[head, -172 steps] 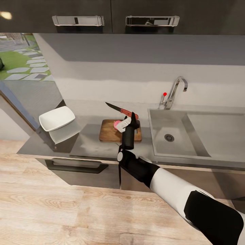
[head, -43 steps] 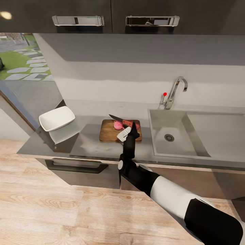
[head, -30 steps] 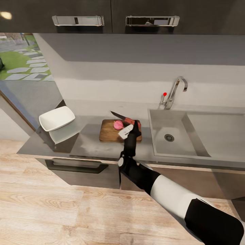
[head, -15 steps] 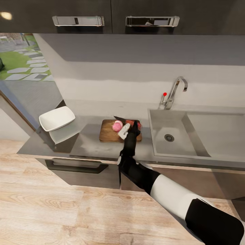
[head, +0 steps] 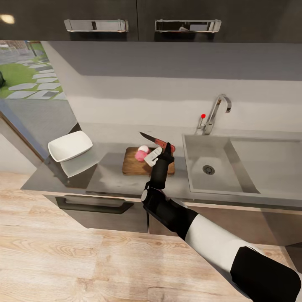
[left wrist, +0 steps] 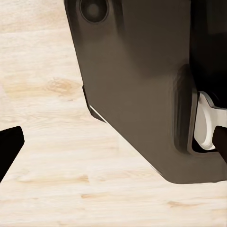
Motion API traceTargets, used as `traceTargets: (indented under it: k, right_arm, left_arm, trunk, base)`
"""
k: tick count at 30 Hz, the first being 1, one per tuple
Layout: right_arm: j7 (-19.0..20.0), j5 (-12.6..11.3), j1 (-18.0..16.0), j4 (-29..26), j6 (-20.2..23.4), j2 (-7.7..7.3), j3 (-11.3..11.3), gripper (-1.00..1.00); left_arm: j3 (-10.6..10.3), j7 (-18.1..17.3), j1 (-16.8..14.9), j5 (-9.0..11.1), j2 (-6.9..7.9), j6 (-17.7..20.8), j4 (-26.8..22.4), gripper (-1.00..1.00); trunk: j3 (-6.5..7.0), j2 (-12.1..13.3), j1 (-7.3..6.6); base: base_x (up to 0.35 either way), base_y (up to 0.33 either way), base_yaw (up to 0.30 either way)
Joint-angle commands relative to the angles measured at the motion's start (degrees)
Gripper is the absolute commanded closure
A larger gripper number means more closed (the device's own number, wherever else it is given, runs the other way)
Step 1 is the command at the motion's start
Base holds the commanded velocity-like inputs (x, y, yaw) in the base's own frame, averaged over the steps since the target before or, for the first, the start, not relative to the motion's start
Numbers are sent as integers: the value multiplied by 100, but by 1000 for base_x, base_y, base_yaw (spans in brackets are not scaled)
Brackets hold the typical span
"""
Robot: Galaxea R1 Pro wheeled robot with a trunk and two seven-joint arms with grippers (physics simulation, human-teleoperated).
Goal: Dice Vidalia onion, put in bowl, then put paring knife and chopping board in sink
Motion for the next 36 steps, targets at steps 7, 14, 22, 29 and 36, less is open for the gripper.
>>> traceTargets:
  k: [7, 14, 22, 29, 36]
  right_arm:
    - [-6, 4, -7, 2, 40, 0, 10, 100]
    - [16, -22, -7, 10, 40, 0, 17, 100]
    - [254, -39, -8, 64, 40, 0, 22, 100]
    - [444, -50, -6, 78, 37, 0, 27, 100]
    - [644, -57, -8, 122, 21, 0, 27, 100]
  left_arm:
    - [-49, 13, -3, 49, 4, -19, 6, -100]
    - [-49, 13, -3, 49, 6, -19, 6, -100]
    - [-49, 13, -5, 49, 6, -19, 10, -100]
    - [-49, 13, -5, 49, 6, -19, 13, -100]
    - [-49, 13, -4, 49, 6, -19, 14, -100]
  trunk:
    - [-8, -9, 3]
    - [-8, -9, 3]
    - [-8, -9, 3]
    - [-8, -9, 3]
    - [-8, -9, 3]
  base:
    - [0, 0, 0]
    - [0, 0, 0]
    - [0, 0, 0]
    - [0, 0, 0]
    - [0, 0, 0]
